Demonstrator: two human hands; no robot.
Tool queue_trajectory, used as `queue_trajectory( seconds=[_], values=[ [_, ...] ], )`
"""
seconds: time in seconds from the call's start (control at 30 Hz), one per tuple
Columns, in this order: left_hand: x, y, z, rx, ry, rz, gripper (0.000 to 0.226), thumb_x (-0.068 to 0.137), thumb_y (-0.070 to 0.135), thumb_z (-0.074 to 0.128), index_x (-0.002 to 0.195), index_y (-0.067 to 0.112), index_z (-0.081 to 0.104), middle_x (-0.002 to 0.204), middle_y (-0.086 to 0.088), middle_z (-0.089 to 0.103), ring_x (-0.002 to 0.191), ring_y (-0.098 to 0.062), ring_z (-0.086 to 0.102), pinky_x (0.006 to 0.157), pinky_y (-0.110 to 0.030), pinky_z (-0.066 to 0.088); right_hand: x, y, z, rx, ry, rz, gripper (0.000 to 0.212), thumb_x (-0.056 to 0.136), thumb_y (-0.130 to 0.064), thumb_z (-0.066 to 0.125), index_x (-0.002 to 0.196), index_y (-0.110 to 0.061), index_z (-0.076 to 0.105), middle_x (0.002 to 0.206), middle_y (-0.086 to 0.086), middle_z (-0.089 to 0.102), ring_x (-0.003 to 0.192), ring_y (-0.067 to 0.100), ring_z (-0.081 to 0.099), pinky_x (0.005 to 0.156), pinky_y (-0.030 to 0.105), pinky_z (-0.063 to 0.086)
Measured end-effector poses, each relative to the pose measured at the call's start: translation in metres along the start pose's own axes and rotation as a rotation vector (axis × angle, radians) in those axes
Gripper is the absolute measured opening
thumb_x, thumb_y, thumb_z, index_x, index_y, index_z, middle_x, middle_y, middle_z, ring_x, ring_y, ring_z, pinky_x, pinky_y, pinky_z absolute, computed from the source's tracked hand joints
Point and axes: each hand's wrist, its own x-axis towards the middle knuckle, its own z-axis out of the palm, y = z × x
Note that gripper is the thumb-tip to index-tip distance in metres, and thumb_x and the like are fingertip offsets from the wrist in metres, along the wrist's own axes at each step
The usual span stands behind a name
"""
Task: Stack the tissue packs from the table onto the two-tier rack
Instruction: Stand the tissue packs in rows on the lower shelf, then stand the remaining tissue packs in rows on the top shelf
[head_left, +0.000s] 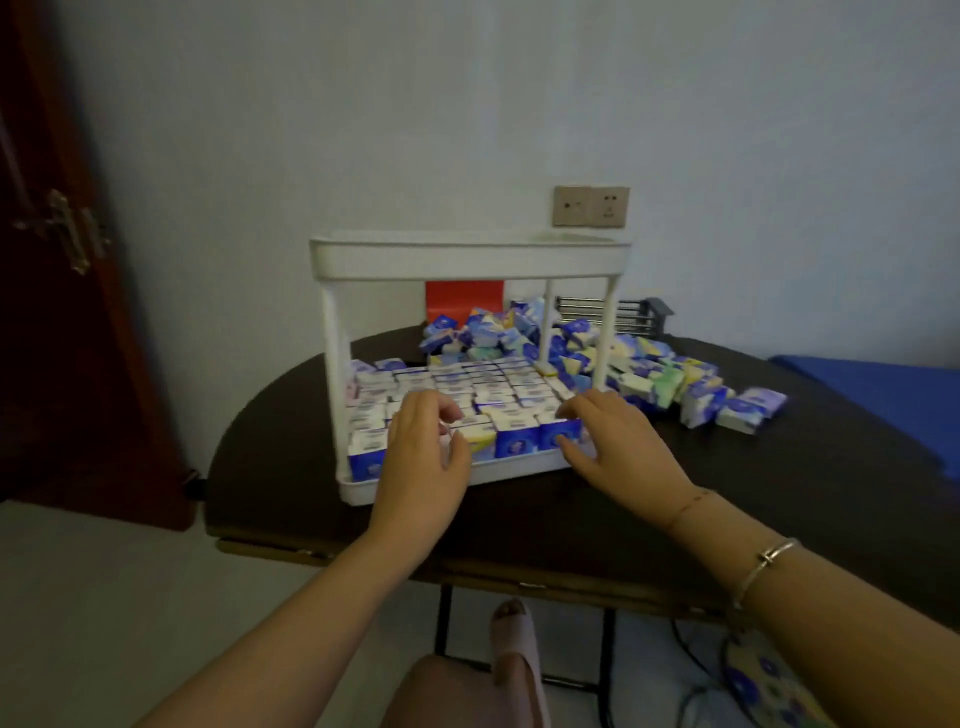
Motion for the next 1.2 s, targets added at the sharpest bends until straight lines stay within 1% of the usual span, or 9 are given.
queue_trajectory(
  seconds=[0.13, 0.27, 0.4, 0.57, 0.7, 0.87, 1.03, 1.13, 1.2],
  values=[
    [0.006, 0.041, 0.073, -0.130, -0.214, 0.027, 0.019, 0.090, 0.005, 0.054, 0.098, 0.022, 0.052, 0.097, 0.010, 0.050, 0.088, 0.001, 0.051, 0.074, -0.009, 0.042, -0.035, 0.068, -0.018, -0.026, 0.017, 0.247, 0.020, 0.089, -0.020, 0.056, 0.109, -0.018, 0.057, 0.108, 0.000, 0.056, 0.100, 0.017, 0.053, 0.088, 0.037, 0.047],
    [0.015, 0.059, 0.160, -0.149, -0.416, -0.017, 0.030, 0.094, 0.010, 0.051, 0.120, 0.023, 0.047, 0.120, 0.008, 0.048, 0.112, 0.000, 0.048, 0.097, -0.016, 0.040, -0.054, 0.131, -0.015, 0.022, 0.061, 0.481, 0.026, 0.088, -0.015, 0.057, 0.114, -0.020, 0.056, 0.117, 0.001, 0.052, 0.111, 0.016, 0.047, 0.095, 0.030, 0.041],
    [0.041, 0.059, 0.236, 0.031, -0.516, -0.162, 0.064, 0.095, 0.015, 0.049, 0.149, 0.017, 0.016, 0.159, -0.001, 0.008, 0.146, -0.016, 0.009, 0.115, -0.027, 0.016, -0.045, 0.172, 0.005, 0.078, 0.128, 0.628, 0.036, 0.088, -0.008, 0.055, 0.122, -0.018, 0.053, 0.129, 0.003, 0.047, 0.120, 0.017, 0.041, 0.100, 0.030, 0.036],
    [0.081, 0.038, 0.295, 0.331, -0.447, -0.255, 0.081, 0.094, 0.029, 0.051, 0.152, 0.014, -0.004, 0.157, -0.009, -0.024, 0.145, -0.031, -0.017, 0.119, -0.045, 0.006, -0.015, 0.205, 0.030, 0.074, 0.177, 0.660, 0.056, 0.088, -0.007, 0.054, 0.140, -0.021, 0.040, 0.151, 0.003, 0.029, 0.140, 0.020, 0.024, 0.113, 0.037, 0.026],
    [0.092, 0.021, 0.316, 0.446, -0.485, -0.276, 0.070, 0.095, 0.043, 0.045, 0.150, 0.016, 0.013, 0.158, -0.018, -0.011, 0.145, -0.037, -0.009, 0.118, -0.050, 0.007, 0.005, 0.222, 0.044, -0.054, 0.043, 0.557, 0.062, 0.089, -0.016, 0.056, 0.145, -0.027, 0.032, 0.158, 0.001, 0.011, 0.146, 0.023, 0.007, 0.117, 0.043, 0.017],
    [0.089, 0.014, 0.310, 0.189, -0.423, -0.177, 0.047, 0.084, 0.039, 0.064, 0.117, 0.020, 0.038, 0.134, -0.011, 0.041, 0.125, -0.029, 0.040, 0.103, -0.043, 0.038, 0.002, 0.228, 0.043, -0.013, 0.076, 0.578, 0.034, 0.081, -0.030, 0.068, 0.109, -0.022, 0.050, 0.133, 0.001, 0.042, 0.124, 0.019, 0.041, 0.100, 0.036, 0.043],
    [0.091, 0.030, 0.298, -0.053, -0.467, -0.245, 0.055, 0.071, 0.038, 0.076, 0.109, 0.027, 0.037, 0.116, 0.002, 0.040, 0.111, -0.017, 0.043, 0.089, -0.032, 0.043, -0.003, 0.233, 0.031, 0.102, 0.121, 0.691, 0.020, 0.082, -0.021, 0.068, 0.091, -0.018, 0.050, 0.122, 0.002, 0.044, 0.103, 0.014, 0.049, 0.081, 0.024, 0.044],
    [0.093, 0.048, 0.292, -0.246, -0.503, -0.333, 0.042, 0.081, 0.047, 0.059, 0.116, 0.029, 0.045, 0.113, 0.003, 0.042, 0.102, -0.014, 0.049, 0.075, -0.028, 0.046, -0.005, 0.234, 0.026, 0.193, 0.105, 0.763, 0.027, 0.077, -0.021, 0.073, 0.093, -0.020, 0.052, 0.119, -0.001, 0.044, 0.104, 0.014, 0.049, 0.083, 0.023, 0.042],
    [0.102, 0.055, 0.299, -0.358, -0.486, -0.574, 0.036, 0.090, 0.042, 0.048, 0.119, 0.020, 0.052, 0.106, -0.003, 0.050, 0.089, -0.018, 0.056, 0.065, -0.029, 0.048, -0.005, 0.234, 0.018, 0.340, 0.132, 0.848, 0.028, 0.076, -0.018, 0.075, 0.096, -0.021, 0.055, 0.119, -0.004, 0.047, 0.110, 0.013, 0.049, 0.086, 0.024, 0.041]
  ],
)
